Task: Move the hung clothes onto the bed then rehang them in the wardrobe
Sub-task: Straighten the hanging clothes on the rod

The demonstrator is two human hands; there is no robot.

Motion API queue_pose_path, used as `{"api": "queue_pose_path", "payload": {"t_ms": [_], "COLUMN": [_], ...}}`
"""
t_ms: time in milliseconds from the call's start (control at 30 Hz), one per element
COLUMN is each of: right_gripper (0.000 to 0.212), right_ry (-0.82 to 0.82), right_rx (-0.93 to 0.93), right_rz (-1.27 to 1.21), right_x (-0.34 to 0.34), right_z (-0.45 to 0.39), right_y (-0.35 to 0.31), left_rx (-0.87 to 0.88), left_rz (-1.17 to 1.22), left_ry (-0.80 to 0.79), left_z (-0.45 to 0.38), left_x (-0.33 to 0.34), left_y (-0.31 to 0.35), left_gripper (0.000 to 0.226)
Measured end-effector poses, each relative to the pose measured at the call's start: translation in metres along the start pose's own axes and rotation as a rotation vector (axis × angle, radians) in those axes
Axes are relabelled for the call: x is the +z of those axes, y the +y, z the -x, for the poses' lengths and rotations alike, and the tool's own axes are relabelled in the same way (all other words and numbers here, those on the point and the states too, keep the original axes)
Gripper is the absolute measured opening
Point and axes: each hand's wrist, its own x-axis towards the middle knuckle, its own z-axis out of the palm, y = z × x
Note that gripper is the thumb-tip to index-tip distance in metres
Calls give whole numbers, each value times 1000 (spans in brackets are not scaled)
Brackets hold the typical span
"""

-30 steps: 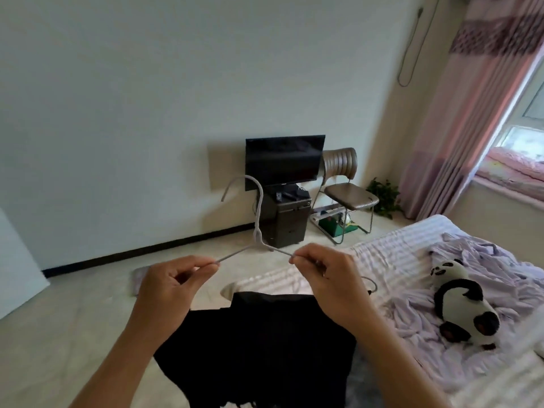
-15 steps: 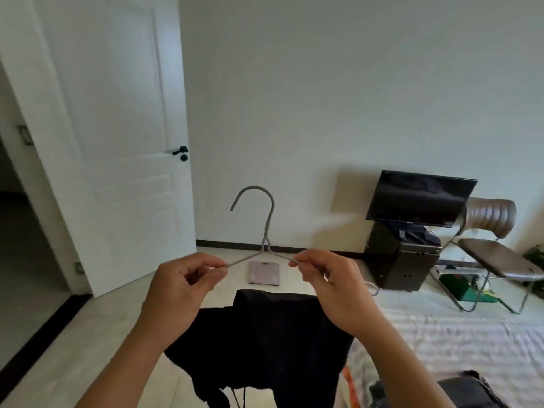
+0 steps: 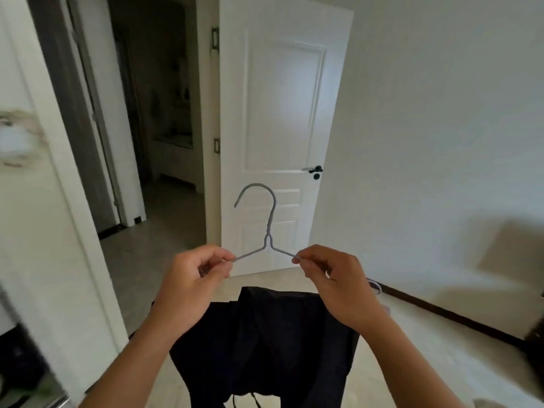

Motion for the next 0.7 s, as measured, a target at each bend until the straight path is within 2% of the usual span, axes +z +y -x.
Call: {"api": "queue_pose_path", "payload": {"t_ms": [233, 500, 700], "right_gripper": [18, 15, 16], "right_ry": [-172, -442, -551], "right_rx": [-160, -390, -501], "right_rz": [-49, -56, -53], "right_x": [92, 183, 246], "right_z": [-76, -158, -205], "right_y": [-32, -70, -105], "left_rx": [-79, -180, -217], "left_rz": [-100, -238, -286], "left_ry": [214, 379, 491], "left_z": [-16, -24, -36], "left_x": [-83, -173, -233], "left_y": [-39, -78, -98], "left_gripper": [22, 22, 21]}}
